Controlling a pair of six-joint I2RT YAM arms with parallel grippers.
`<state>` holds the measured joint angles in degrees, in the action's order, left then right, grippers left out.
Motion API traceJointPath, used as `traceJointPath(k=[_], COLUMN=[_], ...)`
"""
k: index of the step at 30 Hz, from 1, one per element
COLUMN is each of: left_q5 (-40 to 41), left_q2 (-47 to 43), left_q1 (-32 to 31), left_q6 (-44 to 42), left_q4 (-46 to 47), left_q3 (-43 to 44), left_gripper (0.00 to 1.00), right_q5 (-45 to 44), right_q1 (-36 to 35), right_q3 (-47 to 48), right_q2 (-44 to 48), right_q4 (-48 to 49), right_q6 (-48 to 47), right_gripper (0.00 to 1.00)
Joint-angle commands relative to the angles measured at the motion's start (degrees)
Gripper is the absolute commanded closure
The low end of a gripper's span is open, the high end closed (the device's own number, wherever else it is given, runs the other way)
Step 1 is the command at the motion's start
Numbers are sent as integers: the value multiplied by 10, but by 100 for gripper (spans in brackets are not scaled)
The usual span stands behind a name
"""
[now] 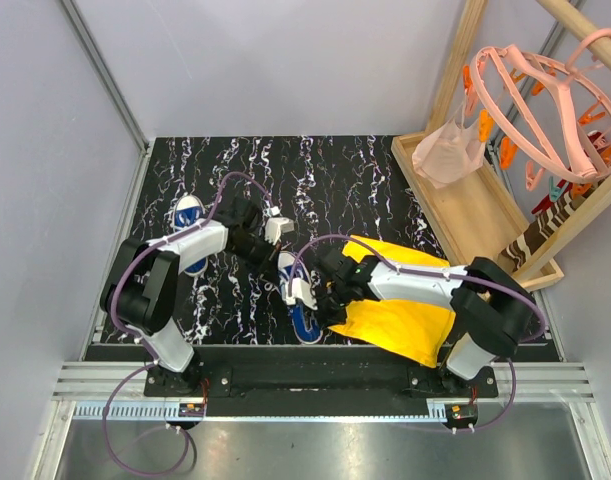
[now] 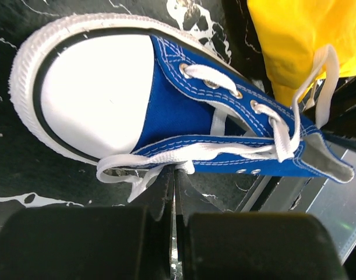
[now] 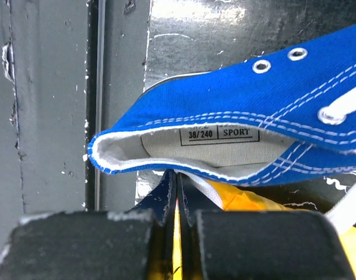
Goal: Tie the shoes
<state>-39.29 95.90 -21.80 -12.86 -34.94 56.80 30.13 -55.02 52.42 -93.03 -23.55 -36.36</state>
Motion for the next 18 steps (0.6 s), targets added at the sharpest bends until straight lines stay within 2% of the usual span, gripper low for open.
traceJointPath(k=[1,18], left_q5=[-12,-15], left_q2=[13,29], left_q1=[-2,-2], left_q6=[12,24], left_q4=[41,61], left_q3=[38,52], left_gripper=[100,100], right_q5=[-28,-37], right_q1=[-14,-38], right_q3=[44,107], right_q2=[-57,-105], right_q4=[113,141], right_q6=[6,32], right_gripper=[100,100])
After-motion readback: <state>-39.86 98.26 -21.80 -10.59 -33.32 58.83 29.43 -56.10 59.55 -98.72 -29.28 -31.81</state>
